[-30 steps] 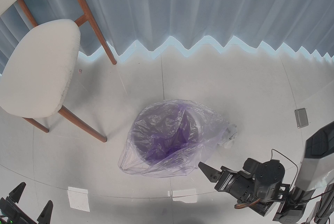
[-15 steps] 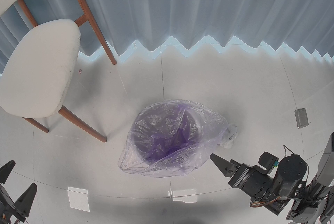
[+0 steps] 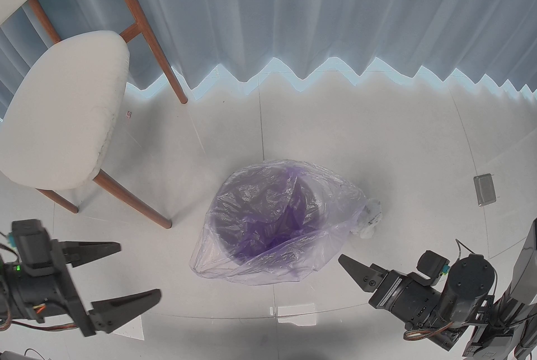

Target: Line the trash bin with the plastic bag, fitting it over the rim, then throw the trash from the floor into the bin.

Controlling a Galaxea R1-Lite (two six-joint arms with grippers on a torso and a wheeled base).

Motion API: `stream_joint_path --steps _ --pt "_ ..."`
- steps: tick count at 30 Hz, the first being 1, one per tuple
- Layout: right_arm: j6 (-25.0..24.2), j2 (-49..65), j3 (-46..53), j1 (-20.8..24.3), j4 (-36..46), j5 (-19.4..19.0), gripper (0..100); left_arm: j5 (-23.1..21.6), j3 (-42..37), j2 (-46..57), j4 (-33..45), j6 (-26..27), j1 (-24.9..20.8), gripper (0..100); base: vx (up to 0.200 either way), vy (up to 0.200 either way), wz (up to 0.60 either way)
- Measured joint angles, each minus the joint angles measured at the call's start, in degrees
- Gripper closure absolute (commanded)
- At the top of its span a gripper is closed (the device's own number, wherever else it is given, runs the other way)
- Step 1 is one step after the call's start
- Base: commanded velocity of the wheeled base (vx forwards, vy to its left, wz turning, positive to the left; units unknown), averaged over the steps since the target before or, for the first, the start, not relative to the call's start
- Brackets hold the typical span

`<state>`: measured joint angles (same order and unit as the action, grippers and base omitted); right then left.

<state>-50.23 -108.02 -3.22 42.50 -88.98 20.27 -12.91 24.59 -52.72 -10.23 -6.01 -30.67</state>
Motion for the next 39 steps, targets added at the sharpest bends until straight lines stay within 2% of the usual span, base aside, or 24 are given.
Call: stream_joint_path --steps 3,7,12,15,27,35,36,39 --pt "-0.3 0.0 0.2 0.1 0.0 0.1 0 -1.4 1.7 -7.8 -2.2 0.3 -0.9 0 0.0 0.0 0.0" --pt "-0.7 0.0 0.4 0.2 0.0 0.3 0 -2.7 3.7 -17.0 -4.2 3.2 -1.8 0 0.0 0.0 0.0" --pt "-1.1 -0.1 0.4 0.5 0.0 0.3 0 -3.3 6.0 -27.1 -5.1 12.2 -1.1 0 0.0 0.0 0.0" --pt "-1.3 -0.3 0.4 0.9 0.0 0.4 0 -3.5 8.8 -32.9 -5.4 15.3 -0.1 0 0.0 0.0 0.0" --pt "-1.5 -0.6 0.4 1.9 0.0 0.5 0 -4.1 22.0 -50.9 -5.8 20.7 1.4 0 0.0 0.0 0.0" --pt "-1.5 -0.6 0.6 2.0 0.0 0.5 0 -4.3 26.8 -58.0 -5.9 21.3 0.5 0 0.0 0.0 0.0" --pt "-1.5 -0.6 0.6 2.0 0.0 0.5 0 -4.3 27.2 -58.8 -6.0 21.3 0.2 100 0.0 0.0 0.0" --pt "-1.5 -0.7 0.6 2.0 0.0 0.5 0 -4.3 27.7 -60.5 -6.1 21.4 -0.7 100 0.0 0.0 0.0"
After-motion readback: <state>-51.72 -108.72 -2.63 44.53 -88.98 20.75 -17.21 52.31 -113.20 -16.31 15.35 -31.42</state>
